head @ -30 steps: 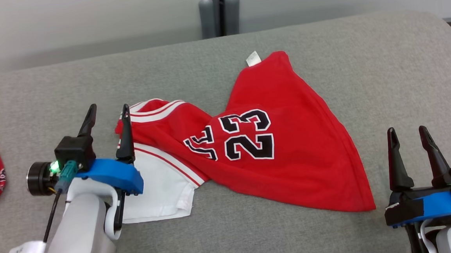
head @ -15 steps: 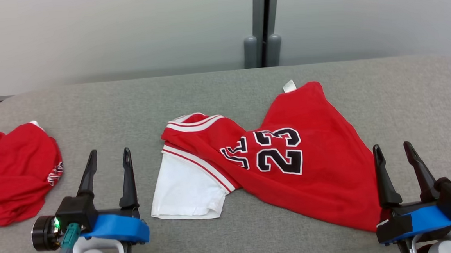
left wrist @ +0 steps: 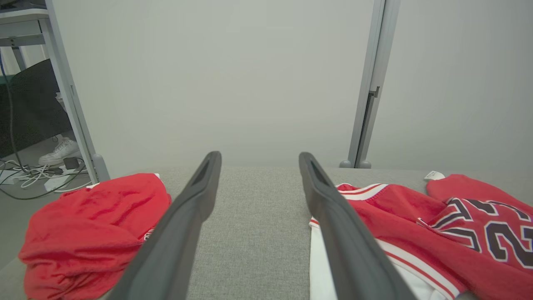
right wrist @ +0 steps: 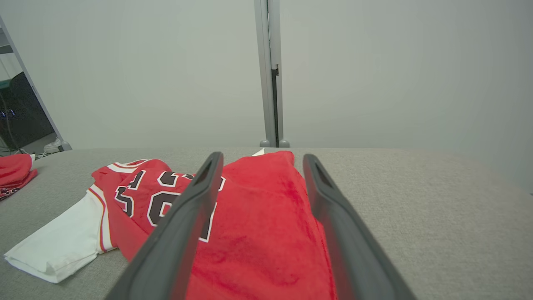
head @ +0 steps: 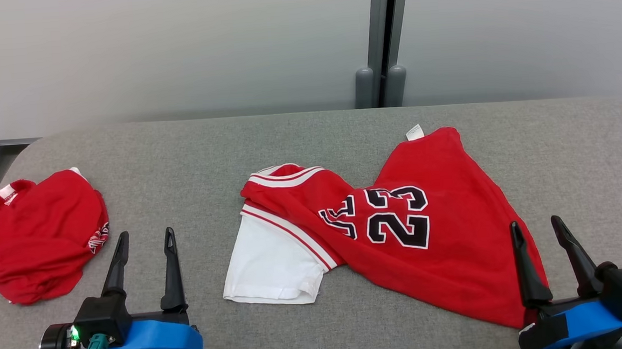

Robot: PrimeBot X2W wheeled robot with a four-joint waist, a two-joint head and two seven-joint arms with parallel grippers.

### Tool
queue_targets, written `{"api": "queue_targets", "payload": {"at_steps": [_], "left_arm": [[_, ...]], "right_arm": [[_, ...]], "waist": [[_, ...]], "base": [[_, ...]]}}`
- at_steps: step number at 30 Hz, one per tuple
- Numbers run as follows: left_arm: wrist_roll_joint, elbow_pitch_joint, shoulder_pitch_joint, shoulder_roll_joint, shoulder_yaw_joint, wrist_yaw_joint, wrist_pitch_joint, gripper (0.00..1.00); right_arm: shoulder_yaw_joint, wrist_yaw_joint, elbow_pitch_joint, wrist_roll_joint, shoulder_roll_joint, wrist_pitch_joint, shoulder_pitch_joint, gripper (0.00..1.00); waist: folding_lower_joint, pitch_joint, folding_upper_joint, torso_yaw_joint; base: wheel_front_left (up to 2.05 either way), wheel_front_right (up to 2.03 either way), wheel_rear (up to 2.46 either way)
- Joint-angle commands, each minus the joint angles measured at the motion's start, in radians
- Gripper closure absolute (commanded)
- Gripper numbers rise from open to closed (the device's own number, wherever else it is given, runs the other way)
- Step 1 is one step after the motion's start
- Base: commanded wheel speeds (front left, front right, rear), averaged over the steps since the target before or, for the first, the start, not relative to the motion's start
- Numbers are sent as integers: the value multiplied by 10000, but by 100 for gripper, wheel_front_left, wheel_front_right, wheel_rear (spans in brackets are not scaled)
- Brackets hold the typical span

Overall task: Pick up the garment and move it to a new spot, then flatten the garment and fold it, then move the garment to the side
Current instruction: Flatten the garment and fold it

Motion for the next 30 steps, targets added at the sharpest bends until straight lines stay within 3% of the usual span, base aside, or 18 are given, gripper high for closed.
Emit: {"api": "queue_targets", "payload": {"at_steps": [1, 11, 21, 30], "left_arm": [[98, -10, 68, 24, 94, -24, -26, 0], [214, 542, -343, -112, 11, -317, -24, 0], [99, 2790, -890, -281, -541, -642, -26, 0], [133, 4204, -1245, -325, -599, -667, -26, 0]], "right_arm": [[-3, 6, -50, 18, -12, 40, 71, 0], [-628, 6, 562, -219, -9, 334, -18, 0], [-804, 6, 2725, -76, -12, -114, -275, 0], [-502, 6, 4202, 105, -13, -550, -715, 0]], "waist": [[2, -8, 0, -35], [2, 291, 0, -380], [2, 928, 0, -768], [2, 1220, 0, -922]], "base": [[0, 0, 0], [0, 0, 0], [0, 0, 0], [0, 0, 0]]}}
